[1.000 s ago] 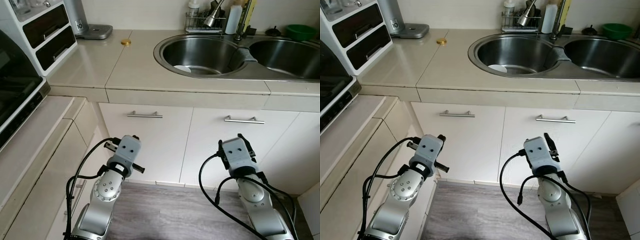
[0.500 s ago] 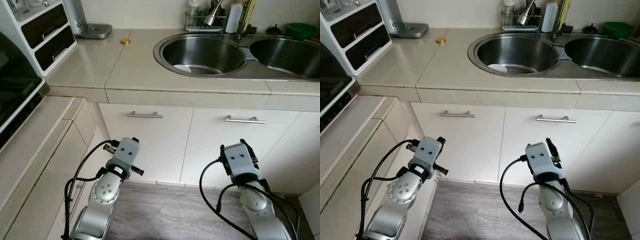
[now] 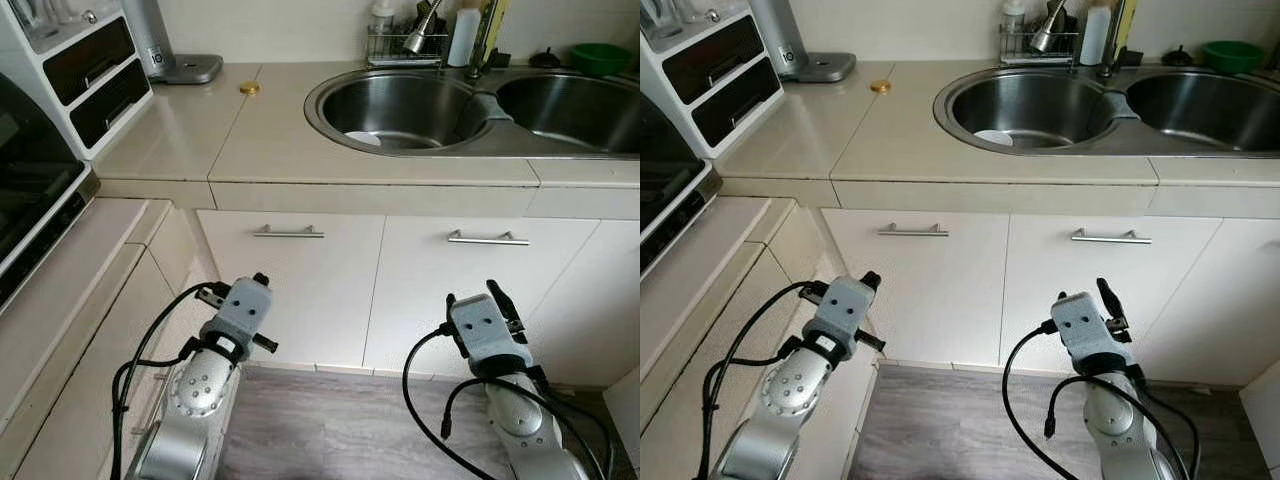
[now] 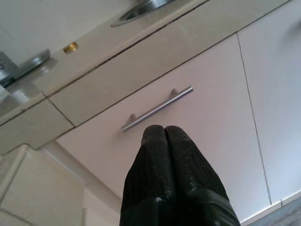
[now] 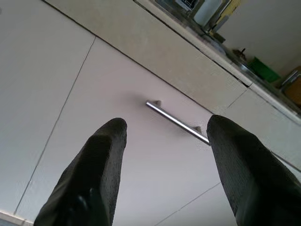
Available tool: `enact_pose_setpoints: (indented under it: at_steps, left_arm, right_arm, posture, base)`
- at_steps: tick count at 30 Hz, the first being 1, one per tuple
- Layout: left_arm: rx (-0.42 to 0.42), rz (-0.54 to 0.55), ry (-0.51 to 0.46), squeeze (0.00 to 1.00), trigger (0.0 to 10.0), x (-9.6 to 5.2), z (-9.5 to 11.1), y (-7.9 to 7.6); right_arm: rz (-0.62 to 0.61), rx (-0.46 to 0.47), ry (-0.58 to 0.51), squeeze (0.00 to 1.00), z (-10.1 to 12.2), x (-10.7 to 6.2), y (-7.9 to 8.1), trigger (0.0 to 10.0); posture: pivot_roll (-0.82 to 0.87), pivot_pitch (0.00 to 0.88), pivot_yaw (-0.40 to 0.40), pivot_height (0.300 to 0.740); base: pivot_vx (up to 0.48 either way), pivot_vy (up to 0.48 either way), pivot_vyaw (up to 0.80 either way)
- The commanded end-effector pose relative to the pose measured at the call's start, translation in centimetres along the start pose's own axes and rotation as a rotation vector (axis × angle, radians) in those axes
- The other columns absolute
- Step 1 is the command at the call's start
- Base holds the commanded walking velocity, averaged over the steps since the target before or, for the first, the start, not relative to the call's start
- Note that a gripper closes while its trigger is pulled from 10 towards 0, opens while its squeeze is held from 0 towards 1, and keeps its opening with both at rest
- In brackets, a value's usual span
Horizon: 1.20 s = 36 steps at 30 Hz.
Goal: Kitchen organization
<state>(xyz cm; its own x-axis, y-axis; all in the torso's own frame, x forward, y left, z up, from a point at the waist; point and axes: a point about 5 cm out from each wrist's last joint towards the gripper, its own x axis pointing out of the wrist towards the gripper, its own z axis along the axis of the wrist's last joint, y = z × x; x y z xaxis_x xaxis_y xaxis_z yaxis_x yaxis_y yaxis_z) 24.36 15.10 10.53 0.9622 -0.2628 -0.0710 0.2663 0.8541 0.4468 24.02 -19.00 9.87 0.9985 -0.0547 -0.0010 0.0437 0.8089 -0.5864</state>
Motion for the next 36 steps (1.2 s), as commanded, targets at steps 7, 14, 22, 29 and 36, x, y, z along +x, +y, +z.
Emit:
enact_pose_setpoints:
  at_steps: [7,14,22,29,36]
  left_arm:
    - [-0.013,0.022,0.025,0.00,10.0,-0.7,-0.3,0.0]
    - [-0.030,0.028,0.039,0.00,10.0,-0.7,-0.5,0.1]
    - [-0.030,0.009,0.033,0.00,10.0,-0.5,-0.4,-0.2]
    - [-0.028,-0.009,0.026,0.00,10.0,-0.5,-0.1,-0.2]
    - [-0.024,-0.048,0.012,0.00,10.0,0.3,-0.1,-0.4]
  right_arm:
    - [0.035,-0.028,-0.082,0.00,1.4,-0.8,0.0,10.0]
    - [0.095,0.025,0.023,0.00,0.9,-3.7,0.1,10.0]
    - [0.106,0.060,0.041,0.00,1.0,-5.1,0.3,10.0]
    - [0.075,0.066,-0.007,0.00,1.5,-3.4,0.4,10.0]
    - [0.069,0.097,0.008,0.00,1.2,-2.8,1.1,10.0]
  posture:
    - [0.04,0.000,0.015,0.740]
    - [0.03,0.000,0.015,0.740]
    - [0.00,0.000,0.051,0.740]
    - [-0.01,0.000,0.097,0.740]
    - [-0.02,0.000,0.101,0.740]
  base:
    - [0.000,0.000,0.00]
    - [0.000,0.000,0.00]
    - [0.000,0.000,0.00]
    - [0.000,0.000,0.00]
    - [0.000,0.000,0.00]
